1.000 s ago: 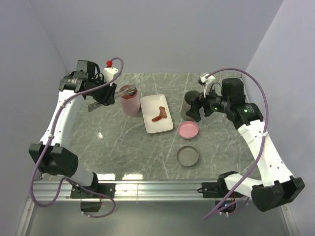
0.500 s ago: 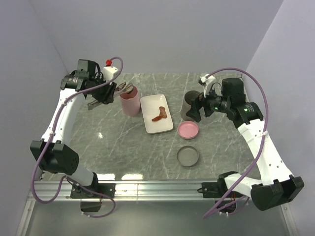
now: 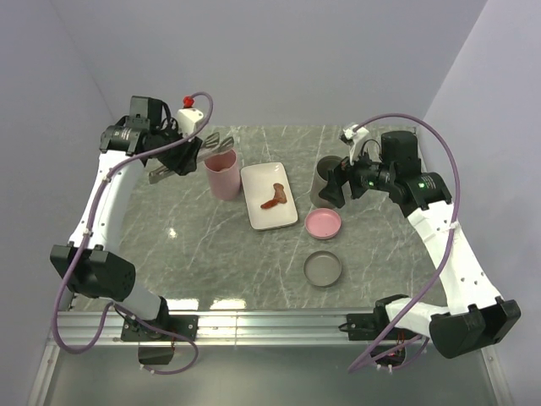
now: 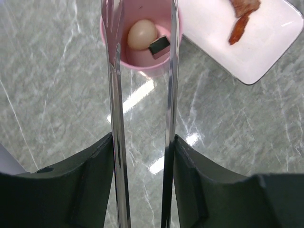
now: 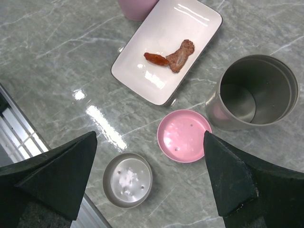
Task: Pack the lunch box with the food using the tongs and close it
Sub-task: Place the fake food in the packing box, then pick up the fake food from the plate.
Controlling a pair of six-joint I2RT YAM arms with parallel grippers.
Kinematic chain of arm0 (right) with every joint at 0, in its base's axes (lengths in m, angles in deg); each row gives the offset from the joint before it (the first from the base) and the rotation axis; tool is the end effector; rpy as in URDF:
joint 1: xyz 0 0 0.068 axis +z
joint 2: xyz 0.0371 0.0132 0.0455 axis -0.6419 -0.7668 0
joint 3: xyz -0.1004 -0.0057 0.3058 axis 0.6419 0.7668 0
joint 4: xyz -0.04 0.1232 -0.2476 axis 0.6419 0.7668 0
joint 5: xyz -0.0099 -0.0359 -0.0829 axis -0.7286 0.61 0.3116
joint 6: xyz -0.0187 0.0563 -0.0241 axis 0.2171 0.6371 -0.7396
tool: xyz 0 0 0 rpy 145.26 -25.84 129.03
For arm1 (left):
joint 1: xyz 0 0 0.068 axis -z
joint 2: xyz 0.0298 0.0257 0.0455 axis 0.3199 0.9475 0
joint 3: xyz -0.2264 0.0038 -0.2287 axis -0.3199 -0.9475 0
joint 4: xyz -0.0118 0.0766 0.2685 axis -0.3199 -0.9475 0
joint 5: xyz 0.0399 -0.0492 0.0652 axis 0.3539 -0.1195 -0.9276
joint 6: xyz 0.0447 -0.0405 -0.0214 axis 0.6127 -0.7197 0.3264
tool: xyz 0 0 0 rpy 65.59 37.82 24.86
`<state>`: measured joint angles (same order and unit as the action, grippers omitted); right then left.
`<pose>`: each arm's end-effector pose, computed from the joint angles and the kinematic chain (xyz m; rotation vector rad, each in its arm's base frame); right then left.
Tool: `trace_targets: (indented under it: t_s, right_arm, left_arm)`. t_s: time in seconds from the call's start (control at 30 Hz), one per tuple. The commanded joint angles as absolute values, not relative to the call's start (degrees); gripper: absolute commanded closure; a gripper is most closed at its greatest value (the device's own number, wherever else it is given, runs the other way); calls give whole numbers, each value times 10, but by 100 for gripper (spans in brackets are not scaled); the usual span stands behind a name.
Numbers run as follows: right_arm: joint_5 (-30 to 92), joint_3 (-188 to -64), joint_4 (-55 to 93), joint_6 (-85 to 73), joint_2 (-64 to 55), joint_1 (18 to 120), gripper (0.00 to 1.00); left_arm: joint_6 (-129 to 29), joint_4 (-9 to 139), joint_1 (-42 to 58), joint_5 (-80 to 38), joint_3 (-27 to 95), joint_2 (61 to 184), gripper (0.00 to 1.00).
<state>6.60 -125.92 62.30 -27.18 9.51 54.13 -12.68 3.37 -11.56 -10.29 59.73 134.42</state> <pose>0.2301 0.0856 0.4359 -0.8301 1.9688 0.6098 0.3314 -0.0573 0.4411 0.8144 2.2434 -0.2454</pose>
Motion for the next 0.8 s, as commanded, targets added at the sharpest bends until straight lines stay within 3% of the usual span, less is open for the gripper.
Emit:
trace_targets:
  t_s: [0.0,0.33,0.77]
  right_arm:
    - [58,-1290,620,-268,92,534,0]
    - [59,-1315,596,-215,79,517,0]
    - [-43,-1327,579,-156,64,402,0]
  left_arm:
    - [-83,16,-94,-63,625,1329,47]
    - [-43,32,35,-107,558,1332,48]
    - [-29,119,85,-147,458,1390,43]
